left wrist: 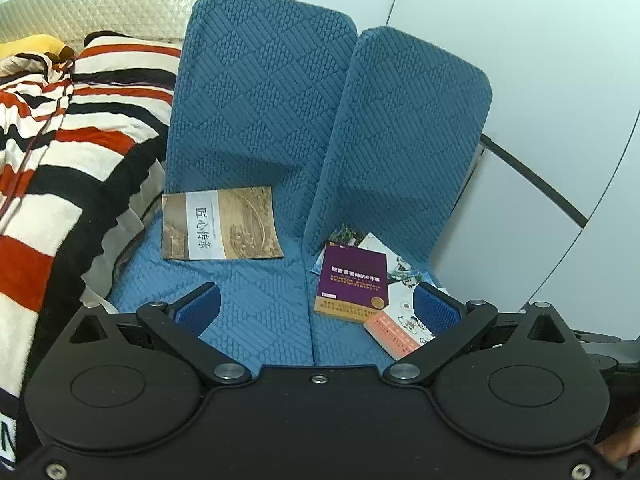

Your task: Organize objects

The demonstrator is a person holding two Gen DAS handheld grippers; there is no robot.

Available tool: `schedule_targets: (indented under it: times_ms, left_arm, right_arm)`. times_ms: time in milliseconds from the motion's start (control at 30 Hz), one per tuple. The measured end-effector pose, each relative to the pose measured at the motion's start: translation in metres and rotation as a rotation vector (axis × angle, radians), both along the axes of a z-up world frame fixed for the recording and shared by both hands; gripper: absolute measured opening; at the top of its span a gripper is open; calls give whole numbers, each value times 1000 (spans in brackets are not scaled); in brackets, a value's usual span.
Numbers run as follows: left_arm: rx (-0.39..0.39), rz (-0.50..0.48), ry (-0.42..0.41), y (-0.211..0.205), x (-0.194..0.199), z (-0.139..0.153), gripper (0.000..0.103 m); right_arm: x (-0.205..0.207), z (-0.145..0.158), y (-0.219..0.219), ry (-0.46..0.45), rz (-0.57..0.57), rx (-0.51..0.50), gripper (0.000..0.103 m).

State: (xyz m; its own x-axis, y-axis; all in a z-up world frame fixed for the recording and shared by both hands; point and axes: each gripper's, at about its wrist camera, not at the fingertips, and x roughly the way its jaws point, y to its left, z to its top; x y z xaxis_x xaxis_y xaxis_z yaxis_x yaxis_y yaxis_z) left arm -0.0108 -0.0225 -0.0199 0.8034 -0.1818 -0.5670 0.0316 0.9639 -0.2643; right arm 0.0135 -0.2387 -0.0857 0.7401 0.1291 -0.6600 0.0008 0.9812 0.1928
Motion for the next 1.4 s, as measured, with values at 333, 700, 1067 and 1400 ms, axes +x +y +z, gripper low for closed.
schedule_targets:
  times_ms: [333,700,1067,1400]
  left_arm:
    - [-11,-22,16,0,7,-14,103]
    - [-2,-18,22,7,24,-36,103]
    - [5,-7,21,9,53,-59,103]
    - [7,16,23,21,84,-93,103]
  right_arm:
    - [4,-12,1,7,-11,0,103]
    - [17,-33,1,1,-30,-3,103]
    - [39,-60,-3,23,-48,-1,103]
    - [69,-90,2,26,-43,1,103]
